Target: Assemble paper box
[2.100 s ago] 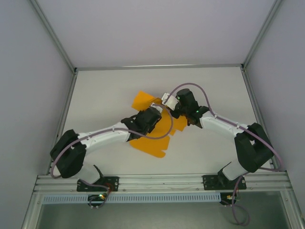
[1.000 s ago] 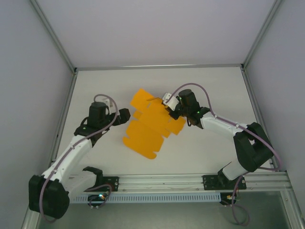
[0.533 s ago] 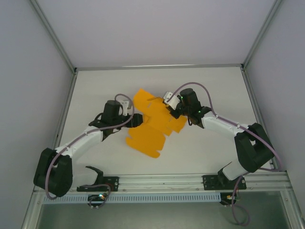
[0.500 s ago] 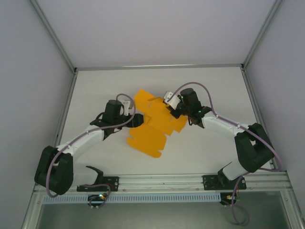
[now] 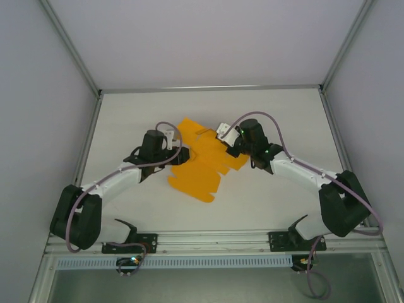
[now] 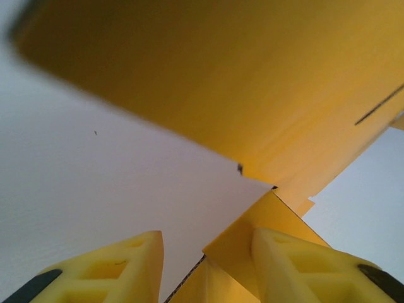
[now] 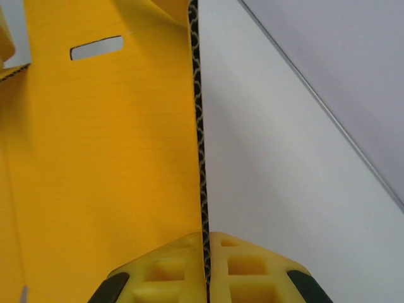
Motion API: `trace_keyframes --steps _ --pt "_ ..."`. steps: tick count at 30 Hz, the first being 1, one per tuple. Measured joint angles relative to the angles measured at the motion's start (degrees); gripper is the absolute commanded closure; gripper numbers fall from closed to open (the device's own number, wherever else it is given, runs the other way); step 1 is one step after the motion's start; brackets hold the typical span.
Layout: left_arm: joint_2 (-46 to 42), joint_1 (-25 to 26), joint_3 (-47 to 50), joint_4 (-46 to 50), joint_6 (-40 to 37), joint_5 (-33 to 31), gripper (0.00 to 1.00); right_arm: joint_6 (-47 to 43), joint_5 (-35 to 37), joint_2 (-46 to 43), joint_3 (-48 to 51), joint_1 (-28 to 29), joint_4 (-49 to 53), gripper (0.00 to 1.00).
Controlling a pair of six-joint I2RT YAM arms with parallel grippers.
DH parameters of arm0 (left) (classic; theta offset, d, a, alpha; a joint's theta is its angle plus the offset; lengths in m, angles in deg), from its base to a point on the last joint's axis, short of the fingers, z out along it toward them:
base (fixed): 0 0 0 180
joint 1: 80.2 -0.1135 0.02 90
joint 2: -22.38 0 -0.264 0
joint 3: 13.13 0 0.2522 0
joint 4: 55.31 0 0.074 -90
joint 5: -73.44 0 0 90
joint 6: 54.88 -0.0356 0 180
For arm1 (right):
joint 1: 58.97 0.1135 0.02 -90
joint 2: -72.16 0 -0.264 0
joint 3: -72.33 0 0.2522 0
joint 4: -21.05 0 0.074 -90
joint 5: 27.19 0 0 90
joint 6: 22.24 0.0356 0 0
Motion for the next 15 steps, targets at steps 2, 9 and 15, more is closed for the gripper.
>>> trace_keyframes --steps 2,9,15 --pt "0.7 0.0 0.4 -1.0 0.9 -0.1 0.60 -0.7 1.5 -0.5 0.1 1.2 0.1 1.00" --pt "1.8 0.0 0.8 -2.5 1.9 0.1 0.32 -1.7 8.5 -0.7 0.5 3.3 -0.3 1.00" --pt "-9.6 0.4 5.6 -1.5 -0.4 -1.4 0.00 -1.2 6.0 -0.5 0.4 2.3 -0.2 1.00"
